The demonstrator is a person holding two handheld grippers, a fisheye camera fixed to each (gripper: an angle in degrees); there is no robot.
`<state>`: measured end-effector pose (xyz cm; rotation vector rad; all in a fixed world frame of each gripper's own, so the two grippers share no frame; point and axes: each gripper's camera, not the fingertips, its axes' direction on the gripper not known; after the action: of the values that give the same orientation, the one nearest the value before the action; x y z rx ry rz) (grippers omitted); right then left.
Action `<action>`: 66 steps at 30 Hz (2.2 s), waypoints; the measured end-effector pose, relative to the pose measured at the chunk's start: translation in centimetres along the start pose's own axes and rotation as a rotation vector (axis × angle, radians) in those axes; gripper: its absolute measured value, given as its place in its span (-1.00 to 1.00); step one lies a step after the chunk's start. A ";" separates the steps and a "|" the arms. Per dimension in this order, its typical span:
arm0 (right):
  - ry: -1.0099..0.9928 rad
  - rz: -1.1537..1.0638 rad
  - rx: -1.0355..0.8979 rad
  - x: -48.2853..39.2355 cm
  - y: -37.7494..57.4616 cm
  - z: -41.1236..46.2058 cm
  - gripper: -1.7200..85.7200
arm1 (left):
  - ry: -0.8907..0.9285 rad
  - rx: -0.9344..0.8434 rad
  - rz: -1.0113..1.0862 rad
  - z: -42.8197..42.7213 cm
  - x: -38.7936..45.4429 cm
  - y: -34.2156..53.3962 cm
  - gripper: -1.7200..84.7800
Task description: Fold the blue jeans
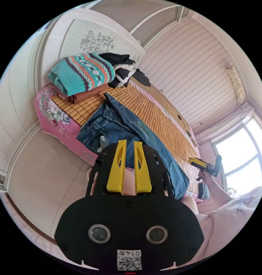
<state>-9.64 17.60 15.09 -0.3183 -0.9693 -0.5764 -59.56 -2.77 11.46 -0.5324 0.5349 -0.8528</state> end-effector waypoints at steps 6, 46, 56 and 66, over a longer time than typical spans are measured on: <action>0.137 -0.002 -0.293 -3.2 2.4 4.5 -0.53 | 0.086 -0.156 0.121 11.6 5.9 -4.2 -0.72; 0.219 0.147 0.174 25.8 -12.6 -20.8 -0.95 | 0.229 -0.119 0.472 19.1 19.7 -16.8 -0.84; 0.186 0.151 -0.058 22.2 -1.1 -5.3 -0.71 | 0.151 -0.287 0.798 20.7 17.8 3.5 -0.78; 0.163 0.180 -0.169 27.0 -4.2 0.9 -0.66 | -0.022 -0.193 0.721 22.7 18.8 1.5 -0.74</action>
<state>-1.05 6.09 38.32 -0.4970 -0.7279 -0.5118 -34.19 -12.12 23.27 -0.4732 0.7300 -0.1086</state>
